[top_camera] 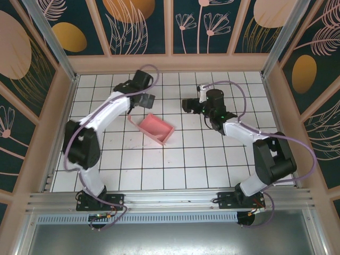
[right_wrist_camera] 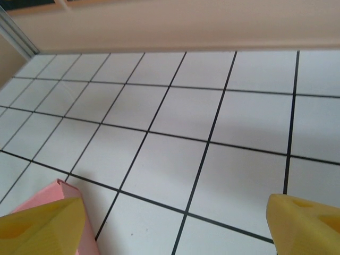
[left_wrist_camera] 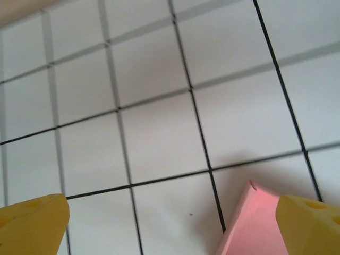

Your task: Fold the paper box

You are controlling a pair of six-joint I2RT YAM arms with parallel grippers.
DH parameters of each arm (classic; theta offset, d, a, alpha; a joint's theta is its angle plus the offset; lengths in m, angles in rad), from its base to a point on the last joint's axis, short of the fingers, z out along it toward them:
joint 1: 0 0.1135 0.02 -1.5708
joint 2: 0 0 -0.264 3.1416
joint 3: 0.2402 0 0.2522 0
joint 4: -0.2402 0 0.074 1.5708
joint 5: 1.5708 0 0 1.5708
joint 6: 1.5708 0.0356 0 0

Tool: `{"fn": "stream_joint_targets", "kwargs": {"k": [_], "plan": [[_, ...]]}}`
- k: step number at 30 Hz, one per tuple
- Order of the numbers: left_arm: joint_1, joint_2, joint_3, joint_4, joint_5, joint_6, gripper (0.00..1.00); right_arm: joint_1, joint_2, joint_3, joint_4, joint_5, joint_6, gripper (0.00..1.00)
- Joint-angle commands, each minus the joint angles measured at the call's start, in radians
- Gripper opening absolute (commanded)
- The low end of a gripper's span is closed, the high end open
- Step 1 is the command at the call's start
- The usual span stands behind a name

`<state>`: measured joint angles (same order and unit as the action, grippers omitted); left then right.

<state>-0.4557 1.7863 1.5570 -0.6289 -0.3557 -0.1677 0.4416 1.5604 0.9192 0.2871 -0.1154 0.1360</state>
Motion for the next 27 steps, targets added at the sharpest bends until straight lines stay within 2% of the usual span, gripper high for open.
{"fn": "stream_joint_targets", "kwargs": {"k": [1,3,8,11,14,22,27], "plan": [[0.069,-0.146,-0.122,0.185,-0.084,-0.177,0.99,0.037,0.048,0.038,0.013,-0.007,-0.033,0.89],[0.111,-0.219,-0.226,0.233,-0.101,-0.23,0.99,0.061,0.088,0.059,-0.002,0.024,-0.063,0.89],[0.243,-0.374,-0.481,0.306,-0.039,-0.344,0.99,0.153,0.197,0.149,-0.055,0.087,-0.134,0.91],[0.313,-0.456,-0.63,0.33,0.024,-0.393,0.99,0.192,0.249,0.191,-0.058,0.068,-0.141,0.91],[0.381,-0.511,-0.749,0.336,0.132,-0.429,0.99,0.219,0.302,0.237,-0.067,0.036,-0.144,0.91],[0.385,-0.492,-0.889,0.406,0.388,-0.468,0.98,0.254,0.443,0.363,-0.145,-0.006,-0.182,0.91],[0.354,-0.468,-0.883,0.449,0.451,-0.47,0.93,0.252,0.481,0.4,-0.211,0.044,-0.199,0.92]]}}
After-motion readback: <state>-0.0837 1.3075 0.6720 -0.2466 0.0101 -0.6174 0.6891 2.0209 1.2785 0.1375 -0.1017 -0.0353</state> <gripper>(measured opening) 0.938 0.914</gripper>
